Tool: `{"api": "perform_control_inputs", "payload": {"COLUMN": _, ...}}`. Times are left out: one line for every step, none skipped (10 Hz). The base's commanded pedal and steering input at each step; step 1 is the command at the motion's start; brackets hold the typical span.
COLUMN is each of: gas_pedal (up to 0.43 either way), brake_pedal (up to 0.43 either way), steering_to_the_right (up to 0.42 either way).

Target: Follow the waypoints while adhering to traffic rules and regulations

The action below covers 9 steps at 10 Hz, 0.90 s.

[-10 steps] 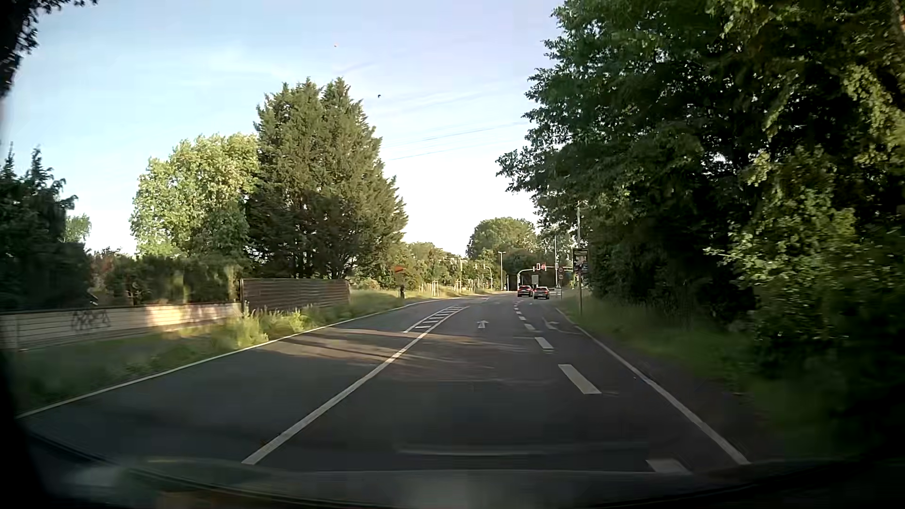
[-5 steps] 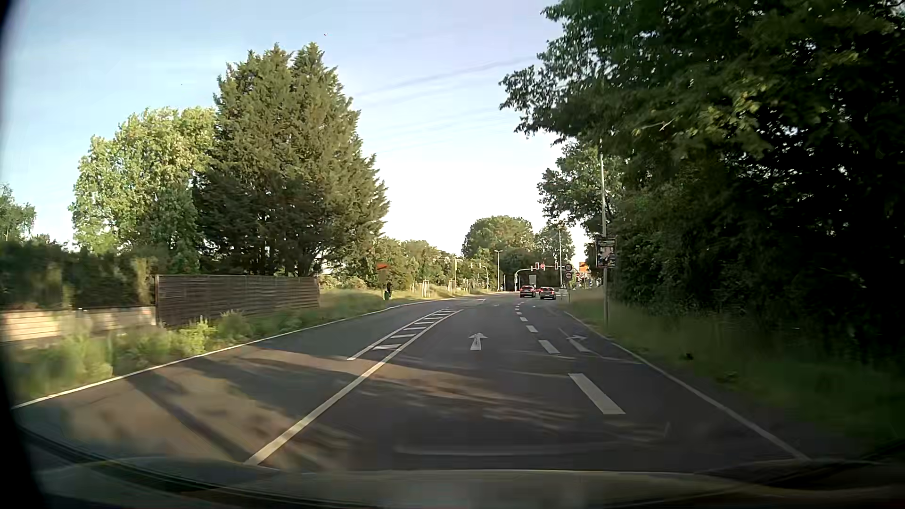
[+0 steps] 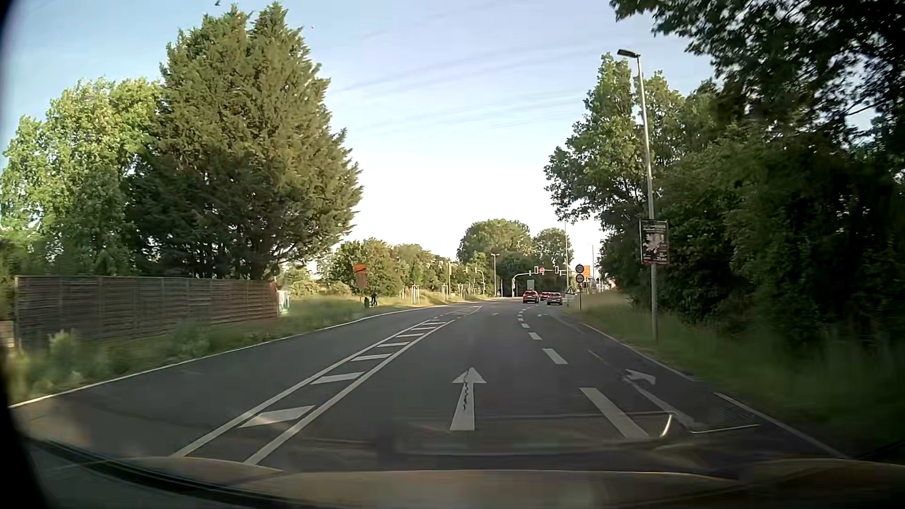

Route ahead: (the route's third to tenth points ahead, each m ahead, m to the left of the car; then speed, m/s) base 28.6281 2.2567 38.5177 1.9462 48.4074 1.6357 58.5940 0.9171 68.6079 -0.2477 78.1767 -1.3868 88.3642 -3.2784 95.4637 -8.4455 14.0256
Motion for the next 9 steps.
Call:
{"api": "perform_control_inputs", "payload": {"gas_pedal": 0.000, "brake_pedal": 0.030, "steering_to_the_right": 0.005}}
{"api": "perform_control_inputs", "payload": {"gas_pedal": 0.000, "brake_pedal": 0.030, "steering_to_the_right": 0.005}}
{"api": "perform_control_inputs", "payload": {"gas_pedal": 0.000, "brake_pedal": 0.030, "steering_to_the_right": 0.005}}
{"api": "perform_control_inputs", "payload": {"gas_pedal": 0.000, "brake_pedal": 0.030, "steering_to_the_right": 0.005}}
{"api": "perform_control_inputs", "payload": {"gas_pedal": 0.000, "brake_pedal": 0.030, "steering_to_the_right": 0.005}}
{"api": "perform_control_inputs", "payload": {"gas_pedal": 0.000, "brake_pedal": 0.037, "steering_to_the_right": 0.005}}
{"api": "perform_control_inputs", "payload": {"gas_pedal": 0.000, "brake_pedal": 0.030, "steering_to_the_right": 0.005}}
{"api": "perform_control_inputs", "payload": {"gas_pedal": 0.000, "brake_pedal": 0.030, "steering_to_the_right": 0.005}}
{"api": "perform_control_inputs", "payload": {"gas_pedal": 0.000, "brake_pedal": 0.030, "steering_to_the_right": 0.005}}
